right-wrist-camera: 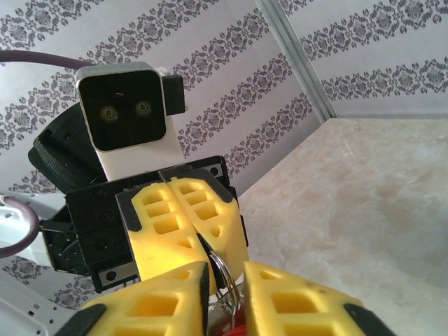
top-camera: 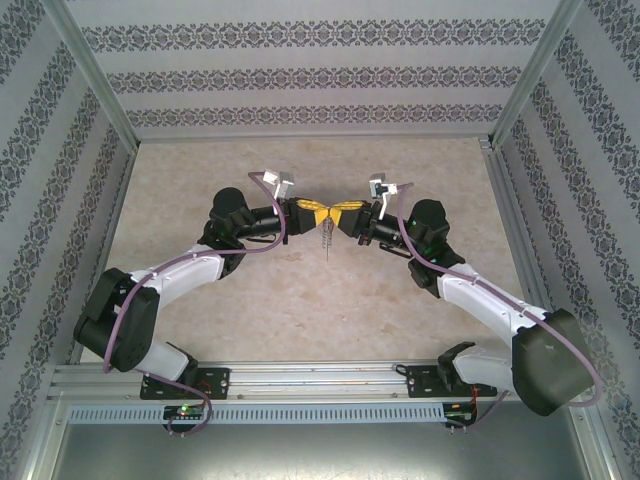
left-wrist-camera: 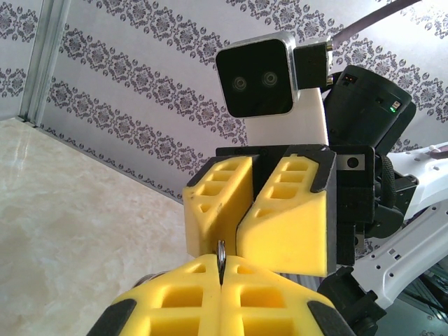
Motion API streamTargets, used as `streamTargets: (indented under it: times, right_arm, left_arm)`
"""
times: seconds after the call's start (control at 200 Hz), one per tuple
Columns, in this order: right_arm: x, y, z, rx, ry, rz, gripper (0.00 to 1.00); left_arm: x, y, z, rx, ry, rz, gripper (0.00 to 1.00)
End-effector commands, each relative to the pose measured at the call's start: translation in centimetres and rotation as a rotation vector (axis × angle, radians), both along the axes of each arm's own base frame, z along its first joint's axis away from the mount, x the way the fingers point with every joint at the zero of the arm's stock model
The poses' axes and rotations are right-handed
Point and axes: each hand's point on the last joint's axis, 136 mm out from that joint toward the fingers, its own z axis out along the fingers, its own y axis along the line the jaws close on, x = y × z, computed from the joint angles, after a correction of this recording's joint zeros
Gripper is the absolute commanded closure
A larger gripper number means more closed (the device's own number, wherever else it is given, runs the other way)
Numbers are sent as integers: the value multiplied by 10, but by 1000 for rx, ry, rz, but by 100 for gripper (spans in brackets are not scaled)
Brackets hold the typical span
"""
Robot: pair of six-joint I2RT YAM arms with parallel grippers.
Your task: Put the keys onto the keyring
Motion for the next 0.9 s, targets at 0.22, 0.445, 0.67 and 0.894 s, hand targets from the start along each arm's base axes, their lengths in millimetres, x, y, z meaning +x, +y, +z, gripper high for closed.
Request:
streamTargets:
  times: [0.22, 0.445, 0.67, 0.894]
  right_arm:
    - [-8, 10, 19, 28, -56, 69, 82]
    - [-8, 11, 17, 24, -57, 71, 96]
    - [-3, 5, 15, 7, -62, 49, 100]
    - [4, 0, 11, -91, -78, 40, 100]
  left_arm:
    - [-6, -6, 19, -38, -64, -24, 100]
    - [-7, -6, 18, -36, -63, -22, 100]
    - [-3, -3, 16, -16, -60, 26, 99]
    - [-1, 8, 16, 64, -98, 109, 68]
